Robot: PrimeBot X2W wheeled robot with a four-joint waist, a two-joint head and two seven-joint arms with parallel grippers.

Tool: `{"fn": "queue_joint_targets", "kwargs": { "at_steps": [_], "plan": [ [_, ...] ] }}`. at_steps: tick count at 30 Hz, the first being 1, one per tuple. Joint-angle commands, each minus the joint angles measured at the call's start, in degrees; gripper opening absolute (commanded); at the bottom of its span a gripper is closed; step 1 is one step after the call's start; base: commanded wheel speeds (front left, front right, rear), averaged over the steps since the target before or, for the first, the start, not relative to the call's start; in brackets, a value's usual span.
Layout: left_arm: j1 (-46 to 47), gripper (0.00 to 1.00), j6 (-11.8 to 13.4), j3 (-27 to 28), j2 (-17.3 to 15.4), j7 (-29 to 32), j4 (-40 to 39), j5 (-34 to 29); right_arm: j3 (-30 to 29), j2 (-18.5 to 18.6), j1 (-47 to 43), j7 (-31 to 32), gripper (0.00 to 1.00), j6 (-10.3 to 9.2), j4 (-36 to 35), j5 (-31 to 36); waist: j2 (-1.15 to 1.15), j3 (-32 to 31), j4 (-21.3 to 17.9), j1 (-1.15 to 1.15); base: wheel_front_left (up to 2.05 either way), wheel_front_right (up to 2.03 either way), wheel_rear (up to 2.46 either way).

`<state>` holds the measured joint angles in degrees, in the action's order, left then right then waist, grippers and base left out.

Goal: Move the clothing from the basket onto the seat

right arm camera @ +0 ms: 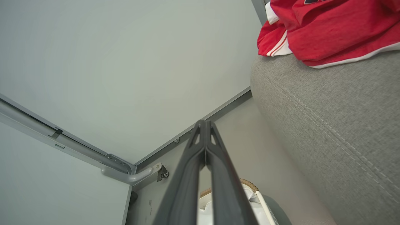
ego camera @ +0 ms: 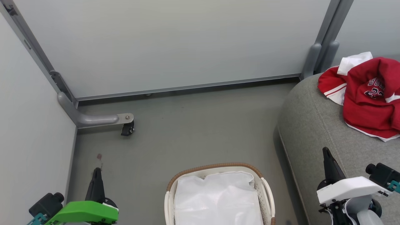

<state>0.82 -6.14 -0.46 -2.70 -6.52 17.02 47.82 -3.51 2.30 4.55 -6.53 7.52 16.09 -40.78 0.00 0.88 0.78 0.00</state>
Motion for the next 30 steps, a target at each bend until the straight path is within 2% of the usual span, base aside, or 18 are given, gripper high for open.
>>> {"fn": "queue_joint_targets", "kwargs": {
  "at_steps": [1,30],
  "plan": [
    [1.86,0.00,-0.44,0.40,-0.16,0.40,-0.90,1.85,-0.32,0.37,1.18,0.51,0.00,-0.01,-0.90,-2.03,0.00,-0.01,-0.01,0.00,0.00,0.00,0.00],
    [3.47,0.00,-0.88,3.21,-0.22,5.62,-1.83,19.42,-1.47,0.54,1.50,5.67,0.00,-0.02,-1.47,-22.39,0.00,-0.23,-0.25,0.00,0.00,0.00,0.00]
  ]
}}
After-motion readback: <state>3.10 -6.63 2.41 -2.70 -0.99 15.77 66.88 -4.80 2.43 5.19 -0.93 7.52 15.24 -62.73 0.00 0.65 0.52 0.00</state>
